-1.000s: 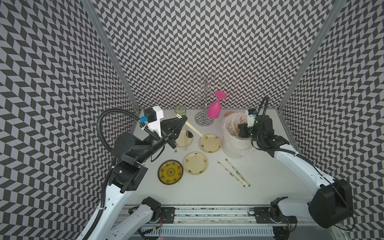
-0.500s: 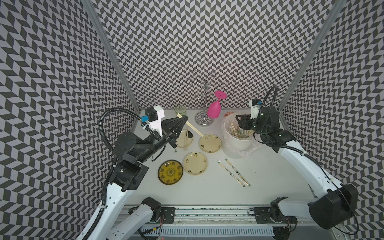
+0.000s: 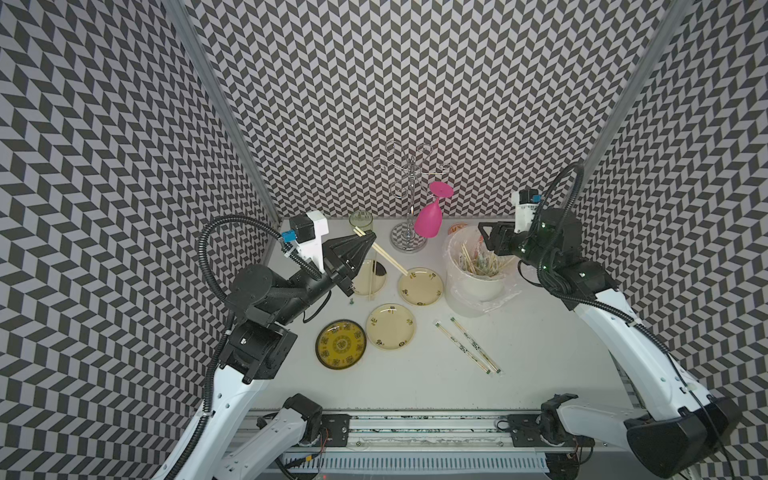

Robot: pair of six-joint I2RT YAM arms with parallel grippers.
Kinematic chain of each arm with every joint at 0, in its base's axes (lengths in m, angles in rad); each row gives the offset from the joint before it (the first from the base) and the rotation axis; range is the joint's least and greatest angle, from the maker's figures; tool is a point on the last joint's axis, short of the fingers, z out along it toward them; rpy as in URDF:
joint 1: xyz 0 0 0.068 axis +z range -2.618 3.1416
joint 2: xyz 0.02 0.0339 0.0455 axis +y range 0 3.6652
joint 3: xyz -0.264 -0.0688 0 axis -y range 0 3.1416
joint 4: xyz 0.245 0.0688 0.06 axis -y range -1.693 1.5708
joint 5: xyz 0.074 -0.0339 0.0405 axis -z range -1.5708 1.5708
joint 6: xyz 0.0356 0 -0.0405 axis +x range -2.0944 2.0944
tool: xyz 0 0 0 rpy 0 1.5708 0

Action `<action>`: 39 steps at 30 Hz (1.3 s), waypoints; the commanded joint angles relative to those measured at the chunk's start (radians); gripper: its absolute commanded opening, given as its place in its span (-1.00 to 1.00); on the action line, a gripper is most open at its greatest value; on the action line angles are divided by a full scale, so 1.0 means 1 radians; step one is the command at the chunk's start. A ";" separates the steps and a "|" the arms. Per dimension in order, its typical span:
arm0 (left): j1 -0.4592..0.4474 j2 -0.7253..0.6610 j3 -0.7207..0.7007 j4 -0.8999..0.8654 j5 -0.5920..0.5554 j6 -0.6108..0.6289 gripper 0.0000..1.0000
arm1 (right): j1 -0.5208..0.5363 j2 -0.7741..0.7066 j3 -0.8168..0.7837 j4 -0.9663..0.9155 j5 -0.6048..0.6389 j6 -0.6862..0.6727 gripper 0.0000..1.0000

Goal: Remove the packaging of disposable chopsticks
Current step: Place the disposable chopsticks on the plate.

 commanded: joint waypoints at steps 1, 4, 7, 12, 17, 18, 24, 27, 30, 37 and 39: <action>0.005 0.011 0.020 -0.035 0.014 -0.013 -1.00 | 0.000 -0.048 -0.028 0.052 -0.003 0.026 0.22; 0.005 0.018 0.019 -0.040 0.019 -0.028 -1.00 | 0.001 0.016 0.046 -0.057 -0.026 -0.001 0.18; 0.005 0.041 0.033 -0.072 0.029 -0.043 -1.00 | 0.007 -0.004 0.059 -0.048 -0.079 0.007 0.06; 0.009 0.085 0.033 -0.100 0.064 -0.088 -1.00 | 0.089 -0.114 0.018 0.098 -0.135 0.001 0.03; 0.031 0.175 0.081 -0.132 0.223 -0.094 -1.00 | 0.291 -0.082 0.061 0.089 -0.254 -0.031 0.04; 0.039 0.192 0.094 -0.139 0.271 -0.080 -1.00 | 0.323 -0.074 0.055 0.097 -0.298 -0.024 0.03; 0.075 0.228 0.110 -0.117 0.488 -0.062 -1.00 | 0.449 -0.056 -0.020 0.146 -0.476 -0.036 0.03; 0.074 0.232 0.103 -0.091 0.551 -0.076 -1.00 | 0.473 -0.048 -0.017 0.098 -0.443 -0.072 0.01; 0.077 0.232 0.094 -0.058 0.614 -0.095 -1.00 | 0.481 -0.038 -0.017 0.072 -0.432 -0.097 -0.06; 0.078 0.237 0.101 -0.028 0.650 -0.119 -1.00 | 0.488 -0.014 -0.010 0.047 -0.481 -0.125 -0.26; 0.079 0.238 0.099 -0.011 0.668 -0.119 -1.00 | 0.488 -0.012 -0.009 0.047 -0.488 -0.130 -0.28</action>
